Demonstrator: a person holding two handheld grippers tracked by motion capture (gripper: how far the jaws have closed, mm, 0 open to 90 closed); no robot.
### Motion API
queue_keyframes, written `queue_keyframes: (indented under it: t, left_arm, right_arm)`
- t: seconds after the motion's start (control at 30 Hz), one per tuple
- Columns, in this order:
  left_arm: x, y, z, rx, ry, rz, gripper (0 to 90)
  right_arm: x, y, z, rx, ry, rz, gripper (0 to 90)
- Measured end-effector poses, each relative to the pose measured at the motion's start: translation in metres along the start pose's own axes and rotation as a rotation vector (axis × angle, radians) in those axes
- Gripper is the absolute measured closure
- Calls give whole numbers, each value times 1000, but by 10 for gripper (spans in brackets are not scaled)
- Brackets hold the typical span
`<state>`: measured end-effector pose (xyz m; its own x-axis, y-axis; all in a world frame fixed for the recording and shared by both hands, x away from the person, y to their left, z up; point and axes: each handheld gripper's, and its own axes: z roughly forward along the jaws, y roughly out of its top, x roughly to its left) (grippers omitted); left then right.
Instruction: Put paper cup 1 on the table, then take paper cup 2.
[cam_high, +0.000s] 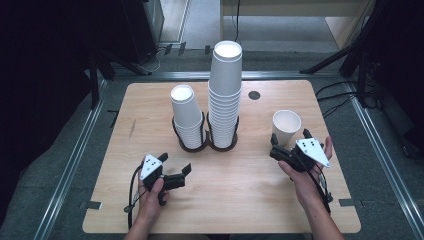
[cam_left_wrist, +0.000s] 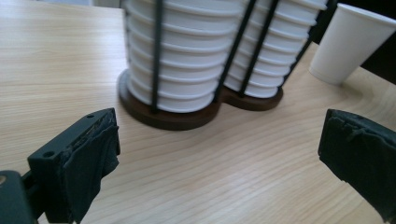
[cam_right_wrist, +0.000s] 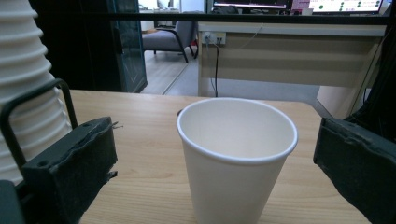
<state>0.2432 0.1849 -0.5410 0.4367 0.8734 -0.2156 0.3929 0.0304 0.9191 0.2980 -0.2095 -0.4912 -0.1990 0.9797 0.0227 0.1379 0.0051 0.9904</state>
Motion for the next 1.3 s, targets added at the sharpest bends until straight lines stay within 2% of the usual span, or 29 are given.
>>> queue_keyframes:
  t: [0.07, 0.13, 0.3, 0.53, 0.87, 0.97, 1.13, 1.3]
  left_arm:
    - [-8, 4, 2, -4, 0, 11, 0]
    - [-16, 7, 7, -3, 11, 19, 0]
    - [-32, 11, 21, 10, 0, 47, 0]
    - [-50, 27, 34, -6, -19, 69, 0]
    - [-69, 49, 47, -32, -13, 83, 0]
    - [-75, 53, 51, -25, 2, 103, 0]
    - [-79, 57, 56, -31, -13, 96, 0]
    - [-84, 61, 60, -39, -9, 118, 0]
  right_arm:
    - [0, 7, -4, -12, 2, -11, 0]
    - [0, 14, -7, -11, 13, -1, 0]
    - [1, 33, -8, 6, -42, -9, 0]
    - [4, 56, -11, -13, -14, 4, 0]
    - [16, 81, -9, -41, 35, 32, 0]
    - [20, 87, -8, -45, 53, 34, 0]
    - [29, 97, -7, -54, 83, 27, 0]
    - [37, 106, -5, -61, 110, 15, 0]
